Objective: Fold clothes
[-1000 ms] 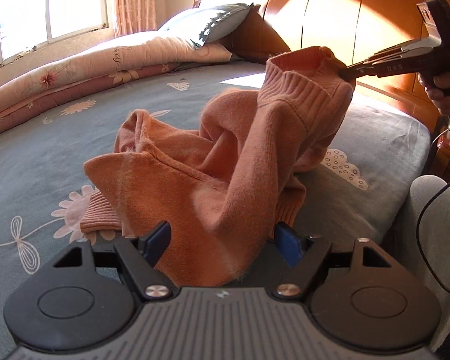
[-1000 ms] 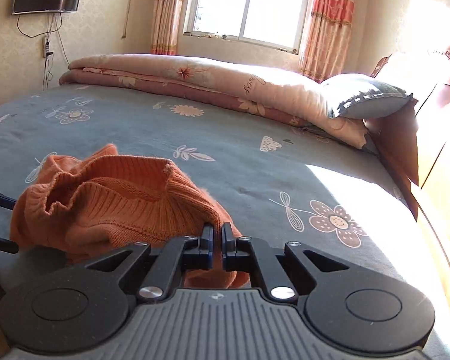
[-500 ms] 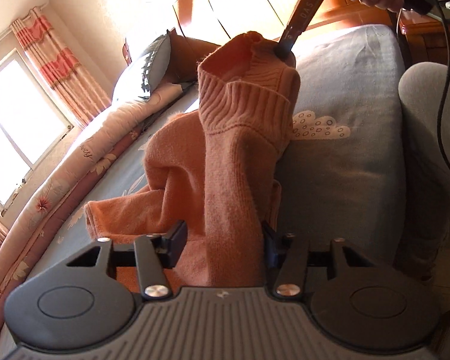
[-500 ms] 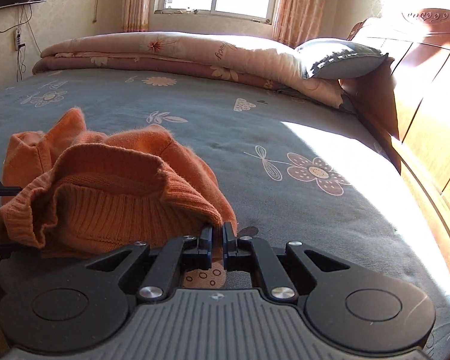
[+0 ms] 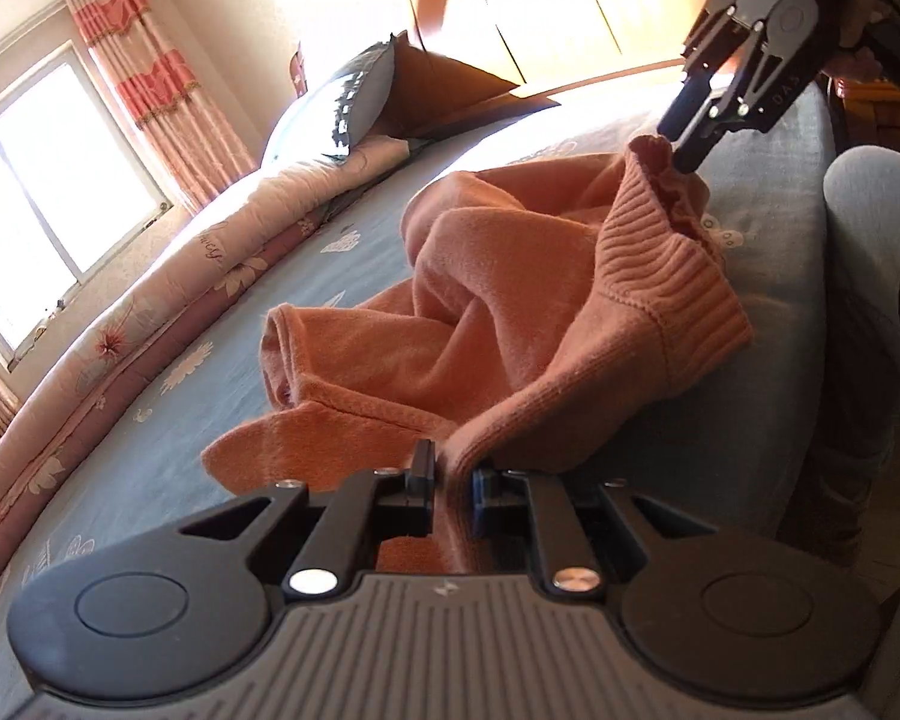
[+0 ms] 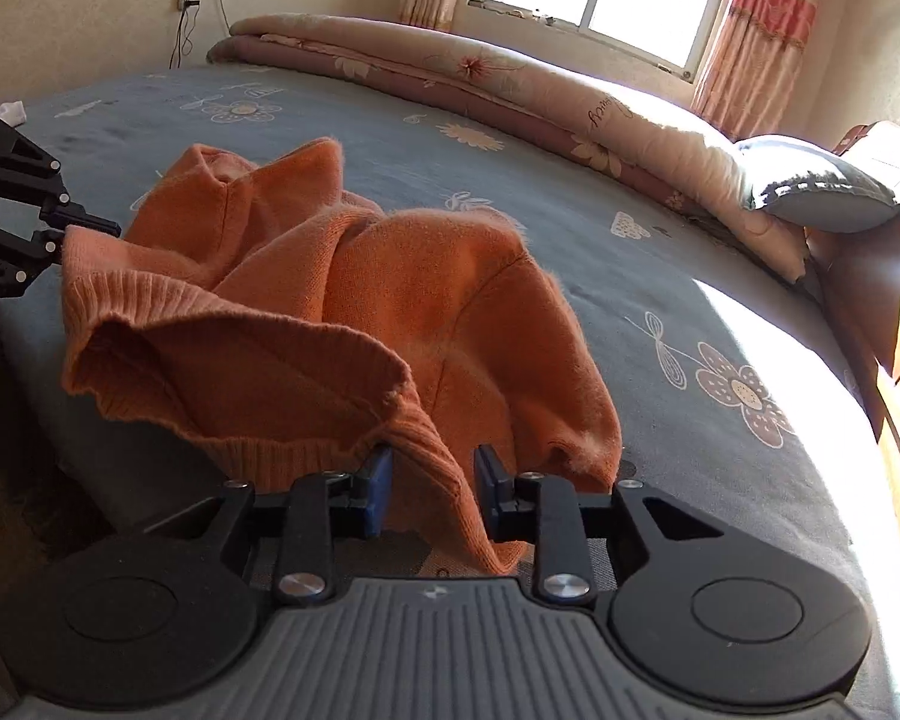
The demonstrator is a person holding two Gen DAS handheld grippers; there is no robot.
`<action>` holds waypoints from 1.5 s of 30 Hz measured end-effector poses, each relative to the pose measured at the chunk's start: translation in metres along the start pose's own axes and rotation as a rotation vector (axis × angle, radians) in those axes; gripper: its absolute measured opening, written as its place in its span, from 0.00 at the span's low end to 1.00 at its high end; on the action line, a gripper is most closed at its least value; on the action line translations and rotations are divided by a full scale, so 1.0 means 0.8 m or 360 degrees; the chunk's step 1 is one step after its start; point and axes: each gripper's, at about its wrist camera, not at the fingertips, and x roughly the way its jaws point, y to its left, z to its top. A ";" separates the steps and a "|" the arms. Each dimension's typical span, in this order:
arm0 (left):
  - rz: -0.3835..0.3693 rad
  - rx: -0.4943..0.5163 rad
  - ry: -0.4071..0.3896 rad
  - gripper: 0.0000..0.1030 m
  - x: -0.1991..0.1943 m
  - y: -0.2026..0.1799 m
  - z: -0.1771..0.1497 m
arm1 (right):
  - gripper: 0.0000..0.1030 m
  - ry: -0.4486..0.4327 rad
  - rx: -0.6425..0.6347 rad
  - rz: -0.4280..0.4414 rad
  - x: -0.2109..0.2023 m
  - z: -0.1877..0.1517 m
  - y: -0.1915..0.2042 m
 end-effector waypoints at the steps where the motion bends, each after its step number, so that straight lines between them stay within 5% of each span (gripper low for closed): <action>1: -0.0004 0.0004 0.0006 0.12 0.003 -0.001 0.003 | 0.41 -0.0004 -0.0031 -0.0009 -0.003 0.001 0.003; 7: 0.0025 -0.0039 -0.0022 0.07 -0.004 0.016 0.020 | 0.53 -0.0083 -0.0186 0.0012 -0.032 0.018 0.024; 14: 0.0050 -0.0111 -0.0057 0.07 -0.016 0.042 0.023 | 0.75 -0.0364 -0.0341 0.0403 -0.052 0.076 0.091; 19: 0.0054 -0.0141 -0.0070 0.07 -0.021 0.052 0.023 | 0.75 -0.0271 -0.0655 0.0419 -0.012 0.094 0.156; 20: 0.0056 -0.0131 -0.0070 0.08 -0.021 0.052 0.021 | 0.70 -0.0230 -0.0709 0.0379 -0.004 0.093 0.164; 23: 0.0051 -0.0105 -0.0060 0.10 -0.022 0.049 0.012 | 0.11 -0.0125 -0.0817 0.0286 0.015 0.094 0.182; 28: -0.0041 -0.0029 -0.0120 0.15 -0.032 0.040 0.007 | 0.11 -0.0106 -0.0663 0.0315 -0.004 0.098 0.160; 32: -0.0081 0.0243 -0.0119 0.36 -0.028 0.016 0.020 | 0.11 -0.0097 -0.0738 0.0315 -0.013 0.092 0.169; 37: -0.0141 0.0585 -0.0051 0.35 -0.007 -0.018 0.038 | 0.11 -0.0112 -0.0848 0.0306 -0.015 0.090 0.184; 39: -0.0167 0.0643 0.0019 0.17 0.005 -0.026 0.042 | 0.11 -0.0120 -0.0859 0.0303 -0.014 0.091 0.183; 45: -0.0244 0.0297 0.0085 0.07 0.022 0.015 0.057 | 0.15 -0.0153 -0.0781 0.0294 -0.018 0.088 0.161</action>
